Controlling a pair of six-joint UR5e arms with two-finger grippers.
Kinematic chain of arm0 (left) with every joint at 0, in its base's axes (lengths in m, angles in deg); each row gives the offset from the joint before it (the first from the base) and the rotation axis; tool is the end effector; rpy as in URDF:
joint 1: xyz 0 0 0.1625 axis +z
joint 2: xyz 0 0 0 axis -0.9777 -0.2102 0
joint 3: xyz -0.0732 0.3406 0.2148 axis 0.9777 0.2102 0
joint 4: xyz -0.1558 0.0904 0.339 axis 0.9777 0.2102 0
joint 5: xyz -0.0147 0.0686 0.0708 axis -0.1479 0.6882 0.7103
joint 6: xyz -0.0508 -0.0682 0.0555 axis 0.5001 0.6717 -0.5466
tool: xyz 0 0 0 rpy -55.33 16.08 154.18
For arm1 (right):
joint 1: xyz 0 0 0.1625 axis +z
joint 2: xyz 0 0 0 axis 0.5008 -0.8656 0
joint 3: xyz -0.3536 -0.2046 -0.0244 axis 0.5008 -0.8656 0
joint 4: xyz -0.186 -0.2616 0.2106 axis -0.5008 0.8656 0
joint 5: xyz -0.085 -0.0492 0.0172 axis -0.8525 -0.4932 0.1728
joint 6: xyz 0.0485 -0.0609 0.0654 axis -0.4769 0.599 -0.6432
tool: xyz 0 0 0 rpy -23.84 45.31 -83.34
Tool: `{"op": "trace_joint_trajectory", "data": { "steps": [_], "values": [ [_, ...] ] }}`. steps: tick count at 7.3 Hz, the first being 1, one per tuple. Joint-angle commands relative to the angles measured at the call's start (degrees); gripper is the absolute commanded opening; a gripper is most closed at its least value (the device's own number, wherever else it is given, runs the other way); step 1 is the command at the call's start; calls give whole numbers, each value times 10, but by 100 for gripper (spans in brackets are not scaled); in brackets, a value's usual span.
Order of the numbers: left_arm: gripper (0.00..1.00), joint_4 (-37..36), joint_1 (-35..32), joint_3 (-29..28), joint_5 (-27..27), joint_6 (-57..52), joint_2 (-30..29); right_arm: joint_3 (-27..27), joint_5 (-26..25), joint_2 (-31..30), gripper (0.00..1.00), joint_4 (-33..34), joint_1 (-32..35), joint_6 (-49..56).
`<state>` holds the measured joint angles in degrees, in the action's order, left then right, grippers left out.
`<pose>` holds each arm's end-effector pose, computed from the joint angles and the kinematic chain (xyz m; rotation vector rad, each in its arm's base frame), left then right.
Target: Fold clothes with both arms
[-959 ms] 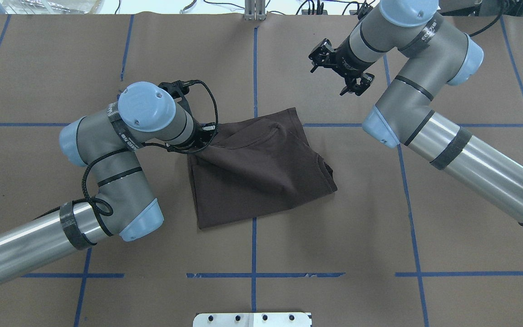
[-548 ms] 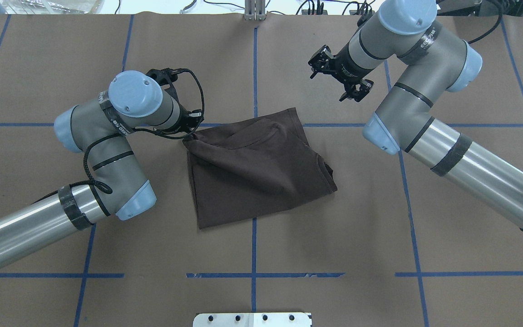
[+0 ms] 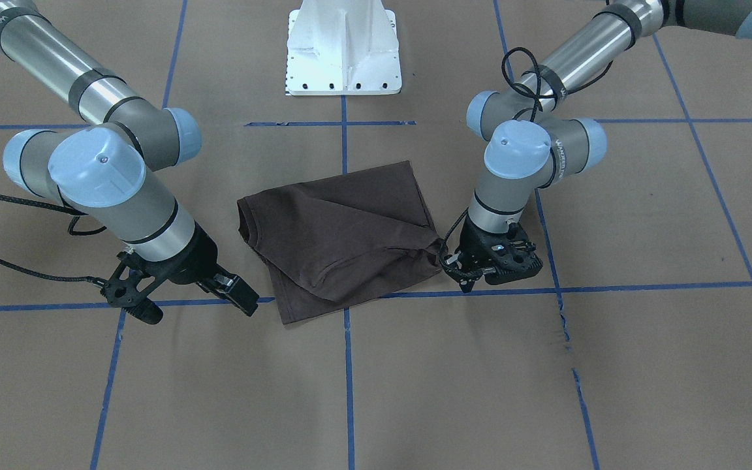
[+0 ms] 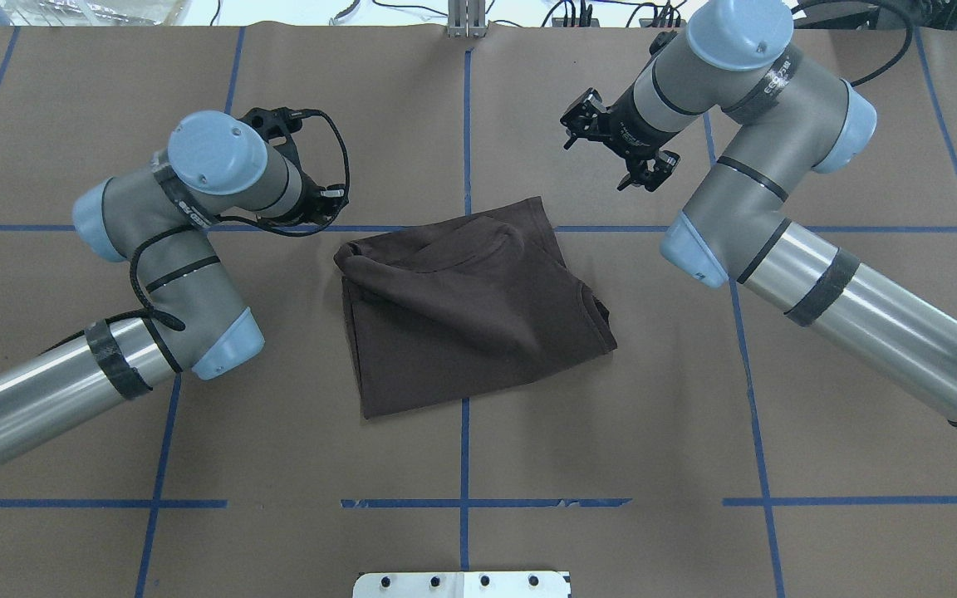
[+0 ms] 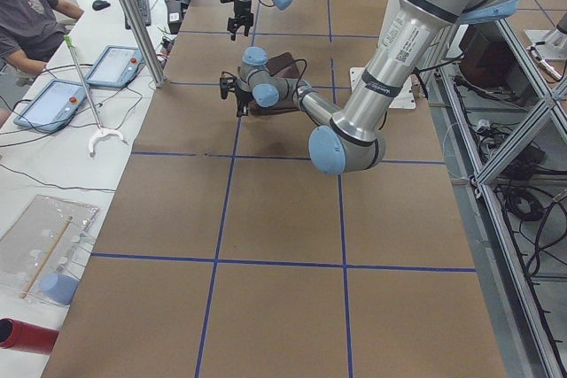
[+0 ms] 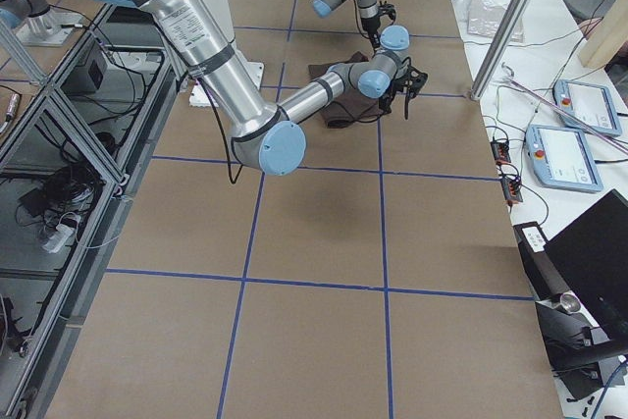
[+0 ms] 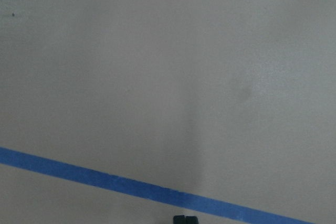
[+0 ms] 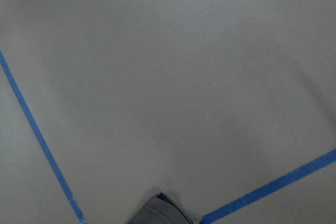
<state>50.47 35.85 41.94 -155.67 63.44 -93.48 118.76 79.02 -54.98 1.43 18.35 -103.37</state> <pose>0.4473 -0.5475 0.3247 0.2054 0.9005 -0.3408 -0.4048 -0.5808 0.2890 -0.1166 -1.0237 0.6065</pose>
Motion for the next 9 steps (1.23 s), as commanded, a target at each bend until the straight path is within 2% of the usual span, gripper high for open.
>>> {"op": "trace_joint_trajectory", "data": {
  "steps": [1,2,3,4,5,7,9],
  "values": [
    [0,-7,-62,57,-70,-45,15,-6,-21,21,100,3,-26,-7],
    [0,-21,-64,95,-71,-45,30,-11,-50,32,100,3,-40,-16],
    [23,-32,-65,130,-79,-45,48,-34,-72,62,99,2,-59,-20],
    [39,-34,-68,151,-100,-44,60,-80,-102,106,99,2,-80,-20],
    [39,-34,-68,158,-101,-43,69,-97,-123,111,98,-13,-95,-20],
    [41,-34,-67,158,-102,-39,70,-121,-161,89,85,-130,-111,7],
    [42,-34,-66,158,-102,-37,69,-122,-158,82,83,-152,-110,121]
  ]
}}
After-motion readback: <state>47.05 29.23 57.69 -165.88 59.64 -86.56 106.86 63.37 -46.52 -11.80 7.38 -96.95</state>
